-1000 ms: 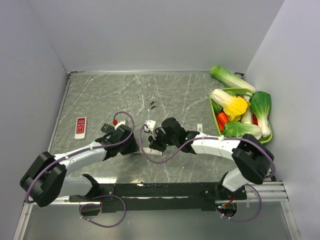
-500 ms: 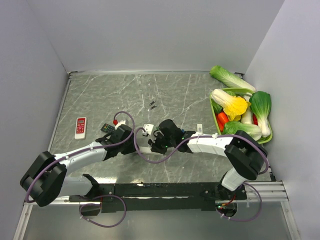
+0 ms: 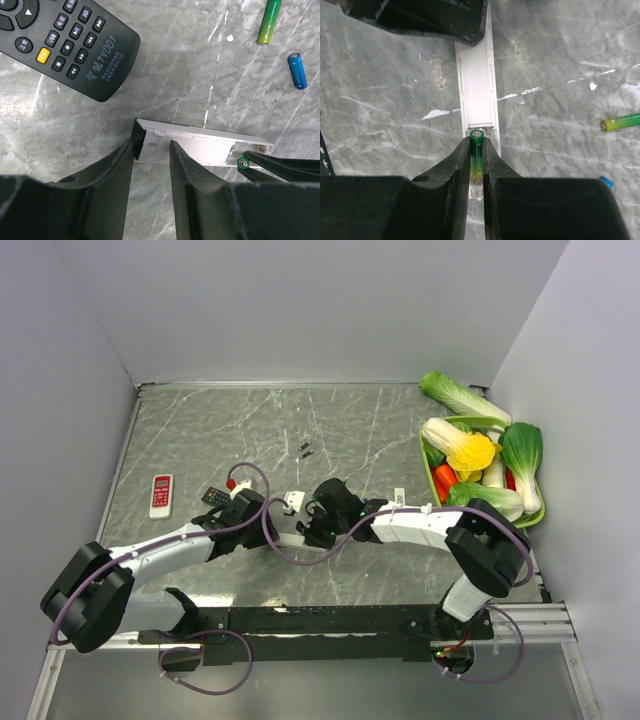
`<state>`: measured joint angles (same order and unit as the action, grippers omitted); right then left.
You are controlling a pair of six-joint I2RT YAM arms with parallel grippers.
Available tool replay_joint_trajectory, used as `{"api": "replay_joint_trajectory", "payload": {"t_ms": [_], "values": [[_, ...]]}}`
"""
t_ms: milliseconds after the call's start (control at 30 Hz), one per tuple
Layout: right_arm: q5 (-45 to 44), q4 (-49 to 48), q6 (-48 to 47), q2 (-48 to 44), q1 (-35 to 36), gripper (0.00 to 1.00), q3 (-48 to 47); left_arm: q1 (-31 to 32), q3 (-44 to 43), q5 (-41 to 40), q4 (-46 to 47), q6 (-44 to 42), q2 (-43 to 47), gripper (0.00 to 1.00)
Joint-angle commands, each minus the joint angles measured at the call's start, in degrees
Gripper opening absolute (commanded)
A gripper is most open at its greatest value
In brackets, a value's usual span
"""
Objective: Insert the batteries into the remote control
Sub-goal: Load the battery into the remote control.
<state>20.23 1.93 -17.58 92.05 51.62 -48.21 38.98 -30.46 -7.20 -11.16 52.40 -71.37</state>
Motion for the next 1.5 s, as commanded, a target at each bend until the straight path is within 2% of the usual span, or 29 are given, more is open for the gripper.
{"api": "replay_joint_trajectory", "payload": {"t_ms": [0, 333, 467, 533, 700, 800, 1100, 1300, 1467], "values": [[-0.1, 5.9, -1.5, 1.4, 0.5, 0.00, -3.2, 0.3, 1.5, -1.7, -3.3, -0.4, -1.3, 0.40], [0.3, 11.8, -1.0, 4.2, 0.9, 0.06, -7.5, 0.4, 1.7, -1.6, -3.2, -0.3, -1.0, 0.40], [0.3, 12.6, -0.5, 4.9, 1.0, 0.16, -8.5, 0.4, 1.6, -1.6, -3.2, -0.3, -0.9, 0.40], [0.3, 12.9, -0.5, 5.2, 1.1, 0.17, -8.8, 0.4, 1.6, -1.5, -3.1, -0.3, -0.9, 0.40], [0.3, 13.8, -0.4, 5.6, 1.3, 0.31, -9.4, 0.4, 1.6, -1.4, -3.0, -0.4, -1.0, 0.40], [0.3, 13.9, -0.4, 5.6, 1.2, 0.31, -9.8, 0.4, 1.5, -1.4, -3.0, -0.5, -1.1, 0.40], [-0.5, 14.6, 0.6, 2.5, 1.3, 0.45, -10.2, 0.4, 1.4, -1.4, -3.0, -0.5, -1.1, 0.40], [-3.4, 13.0, 6.1, -2.7, 1.2, 0.57, -10.1, 0.5, 1.5, -1.4, -3.0, -0.5, -1.1, 0.41], [-10.8, 11.3, 17.5, -6.2, 1.2, 0.69, -9.5, 0.5, 1.5, -1.4, -2.8, -0.4, -1.0, 0.41]]}}
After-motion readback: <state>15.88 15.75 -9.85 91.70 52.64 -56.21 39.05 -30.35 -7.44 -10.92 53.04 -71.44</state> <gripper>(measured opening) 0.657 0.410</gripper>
